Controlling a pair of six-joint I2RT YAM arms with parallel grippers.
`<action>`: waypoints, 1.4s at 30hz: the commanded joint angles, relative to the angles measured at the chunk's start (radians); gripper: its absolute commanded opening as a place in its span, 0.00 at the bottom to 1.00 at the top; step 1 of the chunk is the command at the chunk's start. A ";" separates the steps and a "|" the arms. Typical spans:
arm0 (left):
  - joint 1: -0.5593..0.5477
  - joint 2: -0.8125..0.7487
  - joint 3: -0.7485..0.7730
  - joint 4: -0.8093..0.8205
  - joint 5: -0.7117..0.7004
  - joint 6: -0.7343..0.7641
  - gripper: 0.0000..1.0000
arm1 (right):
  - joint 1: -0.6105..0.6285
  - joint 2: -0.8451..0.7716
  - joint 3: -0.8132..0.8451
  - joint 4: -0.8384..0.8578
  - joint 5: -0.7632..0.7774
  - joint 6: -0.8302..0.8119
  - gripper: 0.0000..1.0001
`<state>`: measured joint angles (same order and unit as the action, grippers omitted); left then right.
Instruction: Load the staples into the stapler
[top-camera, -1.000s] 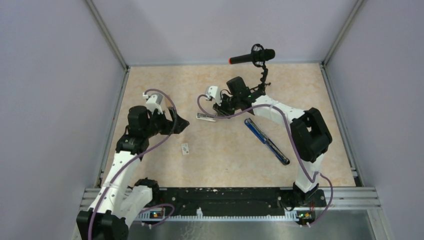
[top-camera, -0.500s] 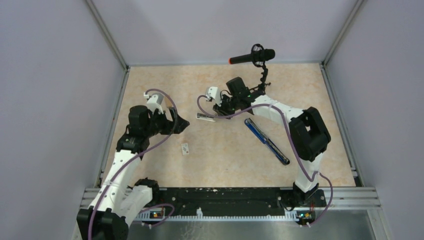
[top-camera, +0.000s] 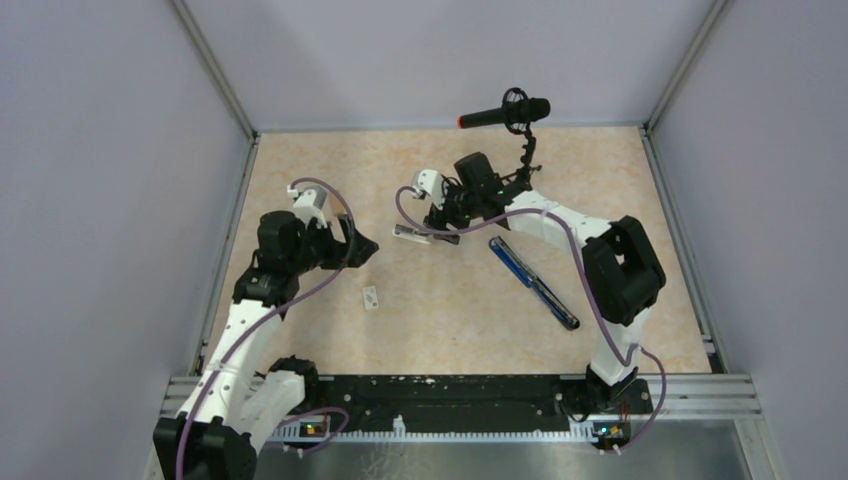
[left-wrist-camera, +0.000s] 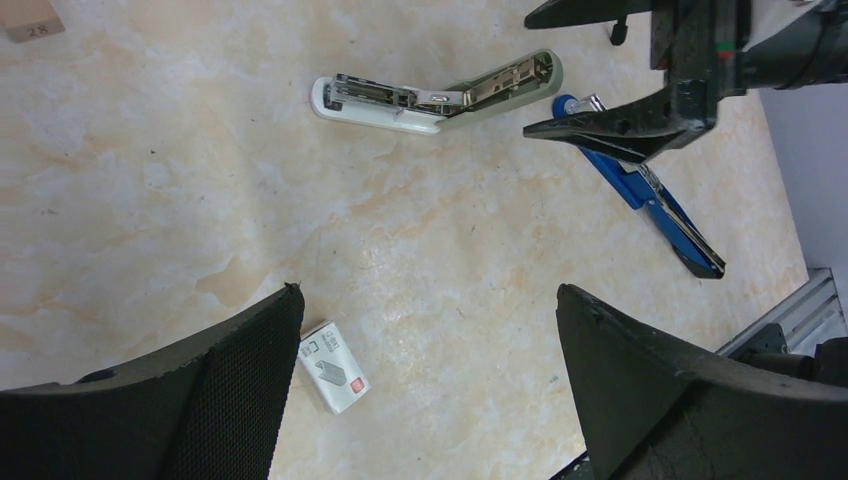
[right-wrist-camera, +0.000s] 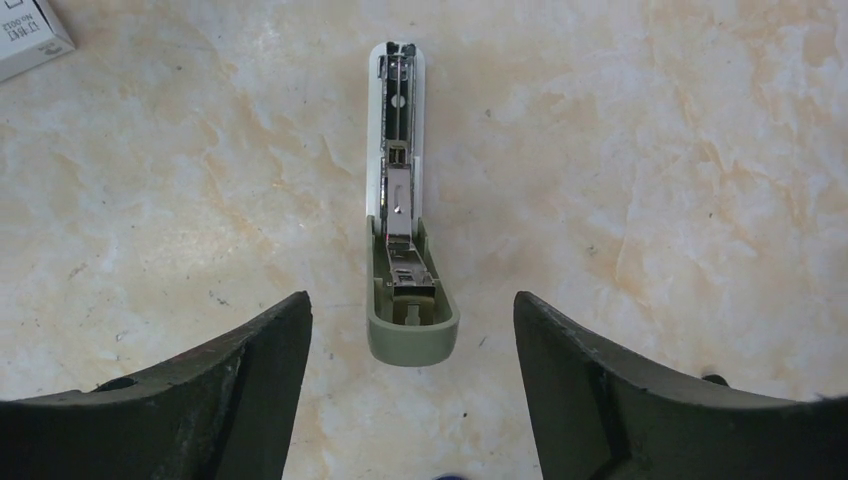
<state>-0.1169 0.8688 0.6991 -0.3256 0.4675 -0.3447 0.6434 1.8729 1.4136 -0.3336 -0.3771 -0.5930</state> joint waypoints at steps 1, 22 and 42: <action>-0.003 -0.001 0.015 -0.007 -0.057 -0.001 0.99 | -0.008 -0.141 -0.029 0.089 0.011 0.040 0.79; -0.008 0.268 0.053 -0.109 -0.048 -0.001 0.96 | 0.001 -0.801 -0.632 0.511 0.168 0.682 0.84; -0.096 0.368 -0.124 0.018 -0.081 -0.232 0.95 | 0.011 -0.968 -0.704 0.450 0.147 0.684 0.82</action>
<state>-0.1989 1.2350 0.6197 -0.3832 0.3946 -0.4942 0.6476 0.9463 0.7136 0.1036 -0.2325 0.1097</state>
